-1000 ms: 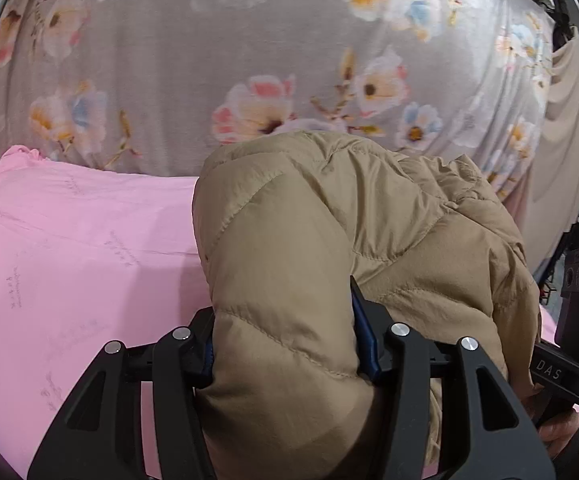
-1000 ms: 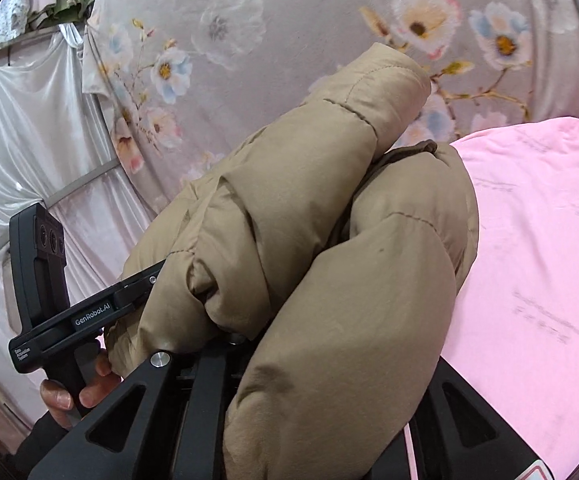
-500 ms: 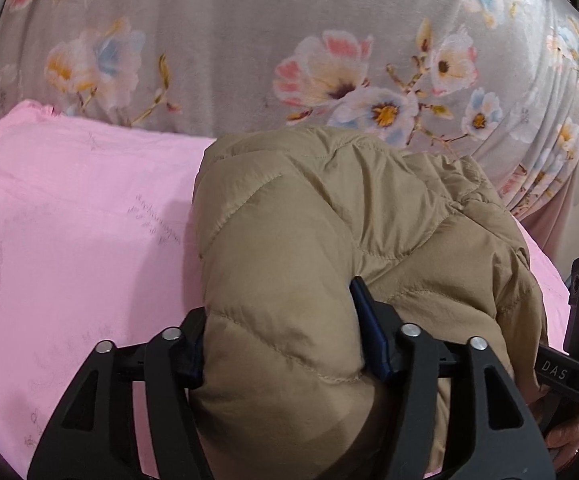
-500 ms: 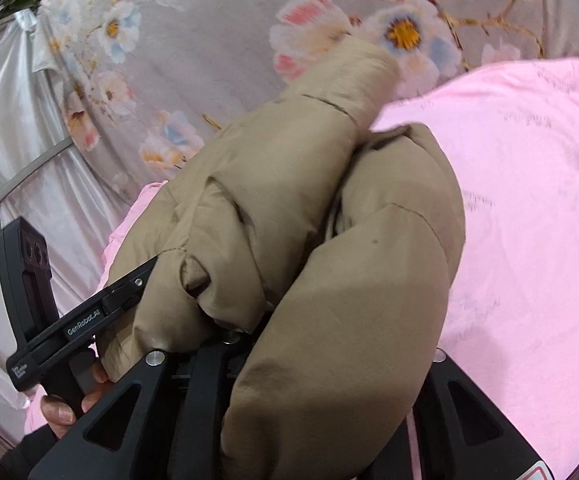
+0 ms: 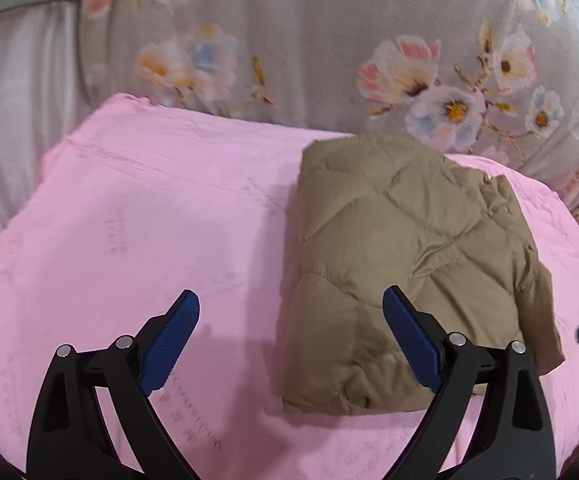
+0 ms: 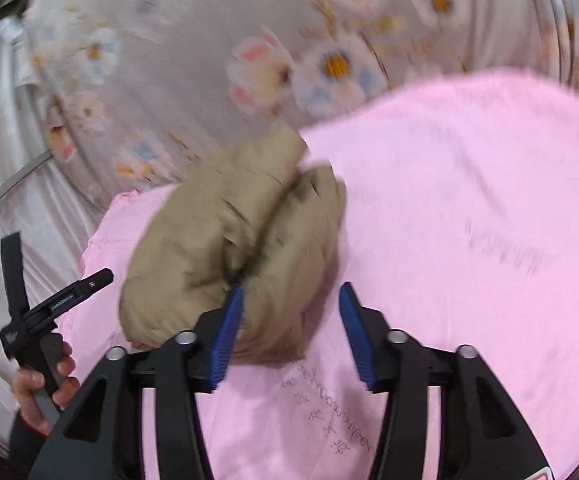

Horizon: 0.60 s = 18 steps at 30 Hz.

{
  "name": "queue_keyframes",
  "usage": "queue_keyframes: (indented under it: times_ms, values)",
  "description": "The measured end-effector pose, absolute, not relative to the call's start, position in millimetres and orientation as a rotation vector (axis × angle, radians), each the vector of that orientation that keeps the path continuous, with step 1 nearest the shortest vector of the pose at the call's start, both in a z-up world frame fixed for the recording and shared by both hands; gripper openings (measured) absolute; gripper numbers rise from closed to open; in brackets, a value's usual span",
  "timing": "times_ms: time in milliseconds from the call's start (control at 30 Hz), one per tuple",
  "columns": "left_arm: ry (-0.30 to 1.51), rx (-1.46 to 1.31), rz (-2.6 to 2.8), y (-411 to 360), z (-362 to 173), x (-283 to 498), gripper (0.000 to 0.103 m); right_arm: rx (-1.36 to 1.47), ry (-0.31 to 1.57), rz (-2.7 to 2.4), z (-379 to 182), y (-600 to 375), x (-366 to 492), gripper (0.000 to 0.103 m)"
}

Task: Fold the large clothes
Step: 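Lower the folded jacket onto the sheet and open both grippers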

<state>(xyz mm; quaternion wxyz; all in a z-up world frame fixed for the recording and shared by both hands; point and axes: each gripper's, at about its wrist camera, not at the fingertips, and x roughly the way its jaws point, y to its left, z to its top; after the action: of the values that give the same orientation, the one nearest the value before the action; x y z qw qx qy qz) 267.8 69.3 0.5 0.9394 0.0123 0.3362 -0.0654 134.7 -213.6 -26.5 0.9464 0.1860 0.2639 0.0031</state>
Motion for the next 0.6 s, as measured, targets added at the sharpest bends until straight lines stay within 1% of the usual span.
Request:
queue_keyframes:
  times_ms: [33,67,133,233,367,500,600]
  values:
    - [0.679,0.02,-0.106,67,5,262,0.091,0.304,0.53,0.005,-17,-198,135,0.013]
    - [0.669,0.013,-0.093,61,10,255,0.091,0.233,0.524,0.013,-11,-181,138,0.005]
    - [0.664,0.019,-0.045,50,14,248,0.091,0.133,0.524,0.013,-10,-154,149,0.0]
    - [0.684,0.058,0.005,32,5,248,0.091,0.094,0.567,0.026,-24,-134,175,0.0]
    - [0.762,0.092,0.052,21,-26,262,0.091,0.065,0.648,-0.034,-53,-137,203,0.0]
    - [0.81,0.052,0.035,27,-51,269,0.094,0.169,0.699,-0.074,-76,-164,211,0.0]
    - [0.812,0.058,0.032,25,-62,269,0.095,0.219,0.729,-0.076,-92,-174,214,0.0]
